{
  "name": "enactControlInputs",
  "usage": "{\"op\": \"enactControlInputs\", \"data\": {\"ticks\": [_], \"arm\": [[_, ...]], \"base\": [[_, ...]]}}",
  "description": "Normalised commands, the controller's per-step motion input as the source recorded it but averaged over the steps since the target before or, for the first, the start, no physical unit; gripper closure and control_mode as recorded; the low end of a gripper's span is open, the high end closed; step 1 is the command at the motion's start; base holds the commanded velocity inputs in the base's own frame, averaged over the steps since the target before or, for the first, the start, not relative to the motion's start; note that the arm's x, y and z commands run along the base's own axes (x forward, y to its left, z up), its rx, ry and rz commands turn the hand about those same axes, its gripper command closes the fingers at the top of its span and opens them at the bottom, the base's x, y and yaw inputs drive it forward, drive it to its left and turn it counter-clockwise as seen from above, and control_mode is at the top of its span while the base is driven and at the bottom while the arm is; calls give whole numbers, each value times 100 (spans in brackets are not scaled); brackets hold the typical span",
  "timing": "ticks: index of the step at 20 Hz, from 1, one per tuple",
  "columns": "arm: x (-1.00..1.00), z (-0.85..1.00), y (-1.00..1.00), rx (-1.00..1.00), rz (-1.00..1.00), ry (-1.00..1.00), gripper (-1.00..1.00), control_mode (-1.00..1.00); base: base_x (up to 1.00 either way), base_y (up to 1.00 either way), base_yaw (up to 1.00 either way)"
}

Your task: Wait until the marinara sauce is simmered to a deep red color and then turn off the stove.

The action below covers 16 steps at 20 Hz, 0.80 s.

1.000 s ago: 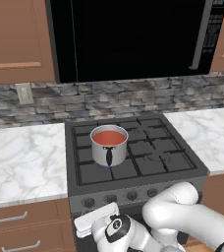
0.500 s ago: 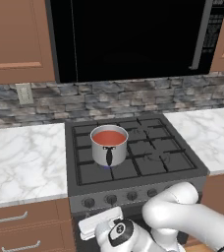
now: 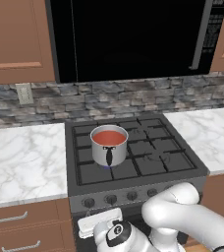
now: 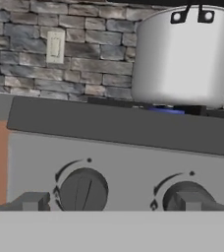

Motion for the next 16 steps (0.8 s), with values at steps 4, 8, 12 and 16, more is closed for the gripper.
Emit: {"op": "enactControlInputs", "data": {"ticks": [4, 8, 12, 16], "arm": [[2, 0, 10, 0, 0, 0, -100, -100], [8, 0, 14, 0, 0, 0, -100, -100], [8, 0, 0, 0, 0, 0, -100, -100], [3, 0, 0, 0, 0, 0, -100, -100]], "base": [[0, 0, 0], [0, 0, 0], [0, 0, 0], [0, 0, 0]]}}
